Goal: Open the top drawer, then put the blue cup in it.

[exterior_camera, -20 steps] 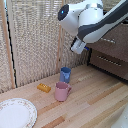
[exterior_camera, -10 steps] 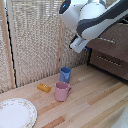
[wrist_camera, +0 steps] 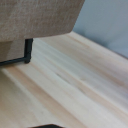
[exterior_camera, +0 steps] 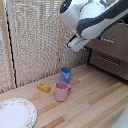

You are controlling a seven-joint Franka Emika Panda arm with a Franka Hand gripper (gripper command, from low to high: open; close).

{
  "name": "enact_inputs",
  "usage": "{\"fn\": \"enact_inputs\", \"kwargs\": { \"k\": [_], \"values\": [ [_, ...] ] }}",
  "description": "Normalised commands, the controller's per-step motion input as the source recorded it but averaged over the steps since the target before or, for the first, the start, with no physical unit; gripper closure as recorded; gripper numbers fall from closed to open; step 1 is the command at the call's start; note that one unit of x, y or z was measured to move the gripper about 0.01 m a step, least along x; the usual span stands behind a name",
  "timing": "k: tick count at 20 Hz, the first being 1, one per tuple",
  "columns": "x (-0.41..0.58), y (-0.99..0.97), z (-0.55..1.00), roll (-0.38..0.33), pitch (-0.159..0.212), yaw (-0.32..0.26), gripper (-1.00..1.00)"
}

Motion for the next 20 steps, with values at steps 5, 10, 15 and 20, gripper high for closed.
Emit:
{"fn": "enact_inputs", "kwargs": {
  "k": [5,10,15,20],
  "values": [
    [0.454,0.08,-0.12,0.129,-0.157,-0.126,-1.00],
    [0.466,0.08,-0.11,0.186,-0.134,-0.123,-1.00],
    [0.462,0.07,-0.08,0.202,-0.107,-0.137,-1.00],
    [0.527,0.04,-0.05,0.231,-0.028,-0.153,-1.00]
  ]
}}
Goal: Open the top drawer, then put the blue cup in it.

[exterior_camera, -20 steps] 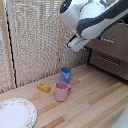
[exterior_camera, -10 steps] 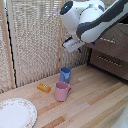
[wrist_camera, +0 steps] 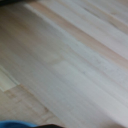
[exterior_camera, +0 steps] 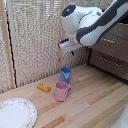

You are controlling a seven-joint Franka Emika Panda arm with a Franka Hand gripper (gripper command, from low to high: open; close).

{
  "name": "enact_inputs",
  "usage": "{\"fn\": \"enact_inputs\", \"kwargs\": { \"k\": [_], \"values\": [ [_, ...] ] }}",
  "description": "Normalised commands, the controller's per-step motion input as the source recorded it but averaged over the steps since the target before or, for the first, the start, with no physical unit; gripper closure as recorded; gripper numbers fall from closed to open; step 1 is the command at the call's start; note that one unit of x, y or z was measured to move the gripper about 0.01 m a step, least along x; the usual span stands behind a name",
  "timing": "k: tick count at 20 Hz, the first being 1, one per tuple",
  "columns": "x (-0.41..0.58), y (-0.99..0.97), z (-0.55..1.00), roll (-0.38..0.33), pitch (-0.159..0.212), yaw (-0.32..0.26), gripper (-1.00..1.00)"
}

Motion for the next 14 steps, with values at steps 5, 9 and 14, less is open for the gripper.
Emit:
{"fn": "enact_inputs", "kwargs": {
  "k": [5,9,14],
  "values": [
    [0.612,0.00,-0.01,0.221,0.047,-0.191,-1.00],
    [0.584,0.00,0.00,0.228,0.099,-0.204,-1.00],
    [0.411,0.00,0.00,0.245,0.170,-0.209,-1.00]
  ]
}}
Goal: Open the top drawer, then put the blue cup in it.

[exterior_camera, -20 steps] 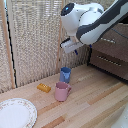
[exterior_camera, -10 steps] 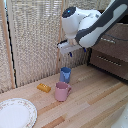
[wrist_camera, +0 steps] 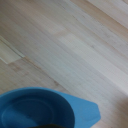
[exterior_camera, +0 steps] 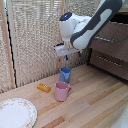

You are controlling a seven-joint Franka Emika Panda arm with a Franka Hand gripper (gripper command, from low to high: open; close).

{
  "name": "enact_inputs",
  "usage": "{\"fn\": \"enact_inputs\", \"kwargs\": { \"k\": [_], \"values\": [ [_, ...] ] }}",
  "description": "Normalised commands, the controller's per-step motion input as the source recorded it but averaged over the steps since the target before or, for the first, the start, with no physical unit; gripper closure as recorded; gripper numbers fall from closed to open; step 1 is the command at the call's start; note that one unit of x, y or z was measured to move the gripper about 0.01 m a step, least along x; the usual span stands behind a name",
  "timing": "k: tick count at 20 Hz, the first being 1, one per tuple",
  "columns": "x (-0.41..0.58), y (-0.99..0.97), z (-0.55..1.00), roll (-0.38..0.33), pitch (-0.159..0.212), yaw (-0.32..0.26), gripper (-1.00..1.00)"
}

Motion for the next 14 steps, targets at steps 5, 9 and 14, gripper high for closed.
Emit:
{"fn": "enact_inputs", "kwargs": {
  "k": [5,9,14],
  "values": [
    [0.106,-0.10,0.00,0.211,0.275,-0.212,-1.00],
    [0.090,-0.26,0.00,0.147,0.296,-0.192,-1.00],
    [0.436,-0.40,-0.08,0.111,0.209,-0.113,-1.00]
  ]
}}
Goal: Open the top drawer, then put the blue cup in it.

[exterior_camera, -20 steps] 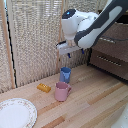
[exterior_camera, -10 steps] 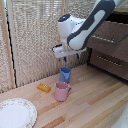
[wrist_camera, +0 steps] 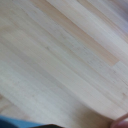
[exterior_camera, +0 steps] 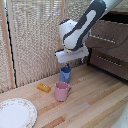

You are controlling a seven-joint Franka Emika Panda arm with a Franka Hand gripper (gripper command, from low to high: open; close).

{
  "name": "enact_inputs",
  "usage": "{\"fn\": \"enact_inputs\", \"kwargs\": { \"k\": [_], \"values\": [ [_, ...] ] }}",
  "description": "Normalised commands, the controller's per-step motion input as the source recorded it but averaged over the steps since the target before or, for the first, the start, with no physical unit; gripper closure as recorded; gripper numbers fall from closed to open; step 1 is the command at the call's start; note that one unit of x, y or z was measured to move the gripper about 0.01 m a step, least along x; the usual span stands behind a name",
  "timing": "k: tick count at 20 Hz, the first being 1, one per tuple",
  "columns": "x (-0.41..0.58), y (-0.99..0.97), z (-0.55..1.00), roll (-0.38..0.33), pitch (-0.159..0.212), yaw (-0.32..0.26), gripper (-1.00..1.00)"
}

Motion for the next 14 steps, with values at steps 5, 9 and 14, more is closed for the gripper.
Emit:
{"fn": "enact_inputs", "kwargs": {
  "k": [5,9,14],
  "values": [
    [0.513,-0.28,-0.26,0.189,0.032,-0.056,-1.00],
    [0.453,-0.17,-0.25,0.226,-0.037,-0.066,-1.00],
    [0.379,-0.02,-0.21,0.171,-0.010,-0.078,-1.00]
  ]
}}
